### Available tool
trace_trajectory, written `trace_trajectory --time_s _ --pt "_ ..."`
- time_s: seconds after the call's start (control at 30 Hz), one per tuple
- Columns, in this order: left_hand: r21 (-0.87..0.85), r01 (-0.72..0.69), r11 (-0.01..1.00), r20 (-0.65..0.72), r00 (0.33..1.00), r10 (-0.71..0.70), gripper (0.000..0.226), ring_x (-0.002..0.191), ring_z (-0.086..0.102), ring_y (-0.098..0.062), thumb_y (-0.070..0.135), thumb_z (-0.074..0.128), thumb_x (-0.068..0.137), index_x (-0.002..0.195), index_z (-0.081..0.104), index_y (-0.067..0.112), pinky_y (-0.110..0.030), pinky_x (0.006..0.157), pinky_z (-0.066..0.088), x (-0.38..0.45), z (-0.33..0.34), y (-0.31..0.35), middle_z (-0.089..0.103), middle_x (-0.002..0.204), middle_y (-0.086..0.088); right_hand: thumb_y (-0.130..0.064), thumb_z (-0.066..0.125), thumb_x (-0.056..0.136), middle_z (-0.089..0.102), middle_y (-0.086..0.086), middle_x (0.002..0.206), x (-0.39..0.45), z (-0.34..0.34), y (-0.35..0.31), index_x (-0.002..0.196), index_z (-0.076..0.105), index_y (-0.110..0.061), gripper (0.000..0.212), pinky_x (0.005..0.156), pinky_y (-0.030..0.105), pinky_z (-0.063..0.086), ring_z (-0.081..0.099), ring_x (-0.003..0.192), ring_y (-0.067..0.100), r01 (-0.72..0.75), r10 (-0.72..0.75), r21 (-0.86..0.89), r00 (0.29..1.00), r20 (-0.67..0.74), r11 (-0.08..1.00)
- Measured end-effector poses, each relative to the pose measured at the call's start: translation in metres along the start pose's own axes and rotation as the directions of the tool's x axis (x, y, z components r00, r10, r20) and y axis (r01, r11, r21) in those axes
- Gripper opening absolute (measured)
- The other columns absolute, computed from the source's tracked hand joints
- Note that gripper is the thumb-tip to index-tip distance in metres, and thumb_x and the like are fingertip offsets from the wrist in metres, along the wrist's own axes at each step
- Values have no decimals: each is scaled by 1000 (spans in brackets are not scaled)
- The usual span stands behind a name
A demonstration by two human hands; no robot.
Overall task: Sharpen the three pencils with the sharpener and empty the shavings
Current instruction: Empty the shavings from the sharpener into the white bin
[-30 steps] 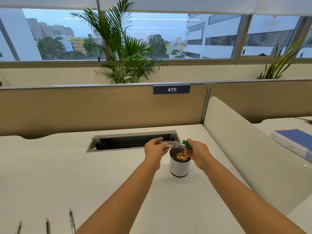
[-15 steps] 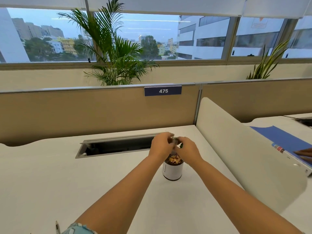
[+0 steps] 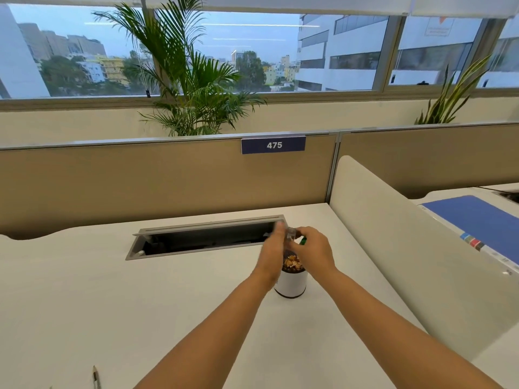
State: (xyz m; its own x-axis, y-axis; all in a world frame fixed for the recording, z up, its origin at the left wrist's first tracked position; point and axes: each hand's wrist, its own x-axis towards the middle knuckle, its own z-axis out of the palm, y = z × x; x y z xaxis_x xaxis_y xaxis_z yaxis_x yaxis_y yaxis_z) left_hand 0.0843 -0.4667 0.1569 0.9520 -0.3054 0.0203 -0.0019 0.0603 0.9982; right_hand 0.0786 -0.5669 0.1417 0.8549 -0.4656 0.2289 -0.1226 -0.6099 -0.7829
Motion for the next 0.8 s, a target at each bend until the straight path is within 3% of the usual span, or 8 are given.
trace_trajectory --time_s 0.03,0.13,0.17,0.23,0.37,0.5,0.63,0.8 --pt "-7 18 1000 45 999 -18 44 117 48 -12 45 27 97 125 51 21 -15 89 38 -2 2 0 55 122 3 -26 69 81 66 6 110 0 0 -1 109 65 -10 32 74 25 43 57 91 18 5 -5 -10 1000 3 1000" --pt "22 -63 998 -148 987 65 32 121 42 -13 38 27 99 124 45 29 -6 90 30 1 -3 2 50 122 17 -25 71 79 65 6 109 1 -2 -2 107 65 -11 32 75 27 43 54 90 16 -3 5 39 998 -55 999" --pt "23 -41 999 -96 994 43 34 119 42 -11 39 25 99 124 45 27 -5 88 30 0 -3 2 50 121 17 -25 71 79 65 6 109 2 -3 -2 108 65 -11 32 75 28 46 55 90 16 5 -2 35 998 -64 999" --pt "13 44 999 70 997 -44 47 113 47 -8 42 23 98 130 49 19 -8 82 34 -4 -1 2 55 122 7 -26 70 81 65 6 110 2 -4 -3 110 64 -11 34 79 31 48 58 93 19 17 -18 -15 999 -36 1000" --pt "-7 7 1000 -100 995 -8 47 119 40 -9 39 26 99 137 42 18 -18 94 28 -3 -5 4 48 133 2 -28 71 80 64 4 114 4 -7 -6 114 63 -11 39 76 27 43 56 95 18 -11 11 13 999 -46 1000" --pt "179 0 984 -76 997 14 46 132 39 -19 29 36 98 141 35 13 -24 98 33 -6 -4 2 44 143 -6 -32 69 81 65 5 111 3 -6 -9 112 64 -12 37 74 27 42 54 89 15 -26 26 -39 1000 10 999" --pt "243 7 970 -87 996 15 52 123 50 -23 22 53 91 140 36 12 -29 96 43 -4 -8 6 51 136 -10 -28 64 85 63 6 118 -2 -6 -17 118 61 -12 36 77 29 47 59 101 22 9 -4 -121 999 41 993" --pt "291 71 954 -144 989 -30 48 103 62 -22 17 69 80 124 53 7 -28 84 50 -3 -16 8 65 116 -12 -21 63 86 61 7 120 -14 -7 -30 120 61 -12 35 79 27 47 59 103 24 111 -89 -227 991 103 968"
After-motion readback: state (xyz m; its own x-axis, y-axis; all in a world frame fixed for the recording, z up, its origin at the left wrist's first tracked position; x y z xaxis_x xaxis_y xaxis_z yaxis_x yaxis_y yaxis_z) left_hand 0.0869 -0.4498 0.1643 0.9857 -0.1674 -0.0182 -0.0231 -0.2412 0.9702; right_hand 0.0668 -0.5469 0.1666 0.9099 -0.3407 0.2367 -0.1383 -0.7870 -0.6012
